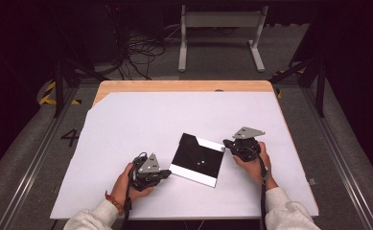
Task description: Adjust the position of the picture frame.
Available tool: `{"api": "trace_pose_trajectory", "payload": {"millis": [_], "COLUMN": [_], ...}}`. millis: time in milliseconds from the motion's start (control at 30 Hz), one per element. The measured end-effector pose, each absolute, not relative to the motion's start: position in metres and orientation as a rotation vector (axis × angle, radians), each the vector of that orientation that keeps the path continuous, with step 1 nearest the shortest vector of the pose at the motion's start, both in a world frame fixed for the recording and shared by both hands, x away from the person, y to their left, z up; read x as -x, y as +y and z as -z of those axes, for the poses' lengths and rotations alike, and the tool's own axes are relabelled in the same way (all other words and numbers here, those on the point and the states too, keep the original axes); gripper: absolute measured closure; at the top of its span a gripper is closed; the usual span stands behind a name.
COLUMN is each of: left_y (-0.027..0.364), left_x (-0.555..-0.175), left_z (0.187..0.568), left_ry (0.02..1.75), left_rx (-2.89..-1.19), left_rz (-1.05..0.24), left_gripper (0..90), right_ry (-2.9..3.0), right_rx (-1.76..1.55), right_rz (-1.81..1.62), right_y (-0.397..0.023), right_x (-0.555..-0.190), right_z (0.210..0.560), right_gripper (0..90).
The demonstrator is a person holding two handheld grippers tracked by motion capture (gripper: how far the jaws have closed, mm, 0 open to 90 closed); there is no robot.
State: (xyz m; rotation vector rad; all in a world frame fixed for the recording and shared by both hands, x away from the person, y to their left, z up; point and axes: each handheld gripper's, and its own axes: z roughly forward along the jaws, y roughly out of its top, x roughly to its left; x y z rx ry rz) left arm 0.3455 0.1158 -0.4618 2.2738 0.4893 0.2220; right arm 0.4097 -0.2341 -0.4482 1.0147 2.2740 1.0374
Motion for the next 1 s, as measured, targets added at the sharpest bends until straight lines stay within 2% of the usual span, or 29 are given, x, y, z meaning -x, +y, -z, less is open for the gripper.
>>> {"api": "trace_pose_trajectory", "payload": {"millis": [367,1000], "left_y": [0.115,0.113], "left_x": [-0.35,-0.353], "left_z": [0.465,0.464], "left_ry": [0.528,0.524], "left_rx": [-2.285,-2.299], "left_rz": [-0.233,-0.247], "left_gripper": [89.7,89.9], "right_ry": [2.277,2.322], "right_rx": [-1.068,-1.005], "right_rz": [-1.0,-0.958], "right_y": [-0.237,-0.236], "right_x": [-0.424,-0.425], "right_z": [0.458,0.456], "right_gripper": [90.0,90.0]}}
